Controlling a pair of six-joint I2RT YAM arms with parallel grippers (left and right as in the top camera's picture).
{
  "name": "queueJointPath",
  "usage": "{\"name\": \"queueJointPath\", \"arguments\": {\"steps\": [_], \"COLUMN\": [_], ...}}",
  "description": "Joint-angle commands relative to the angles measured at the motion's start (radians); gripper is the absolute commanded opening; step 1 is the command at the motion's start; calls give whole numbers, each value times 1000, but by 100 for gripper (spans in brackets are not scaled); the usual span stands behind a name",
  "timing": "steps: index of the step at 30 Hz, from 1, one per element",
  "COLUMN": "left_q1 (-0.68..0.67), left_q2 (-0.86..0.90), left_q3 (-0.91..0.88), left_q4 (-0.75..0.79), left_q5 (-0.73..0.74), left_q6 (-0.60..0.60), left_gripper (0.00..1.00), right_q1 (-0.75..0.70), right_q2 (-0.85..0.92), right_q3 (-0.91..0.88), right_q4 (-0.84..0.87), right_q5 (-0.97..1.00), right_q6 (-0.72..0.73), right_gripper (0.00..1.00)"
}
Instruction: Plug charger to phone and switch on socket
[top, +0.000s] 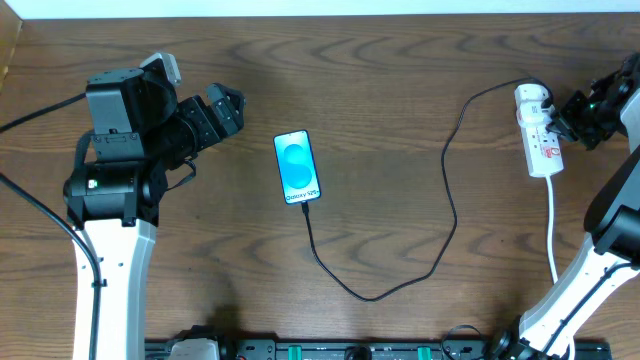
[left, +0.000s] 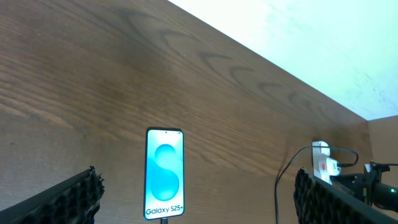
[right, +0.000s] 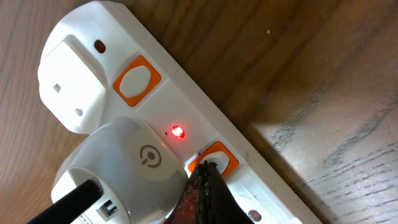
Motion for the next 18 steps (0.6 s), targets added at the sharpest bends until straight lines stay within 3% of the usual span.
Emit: {"name": "queueJointPath", "arguments": {"steps": [1, 8, 18], "left_q1": [2, 2, 2], "left_q2": [-1, -1, -1], "left_q3": [3, 3, 3], "left_q4": [-2, -2, -2], "left_q5": [6, 6, 6], "left_q6": [17, 17, 17], "left_gripper": [99, 99, 99], "right_q1": [51, -32, -53], "right_q2": [53, -53, -408], "right_q3": [-40, -40, -40], "right_q4": [13, 21, -63], "right_q5": [-58, -107, -146], "right_q6": [-24, -68, -150], "right_gripper": [1, 1, 3]}}
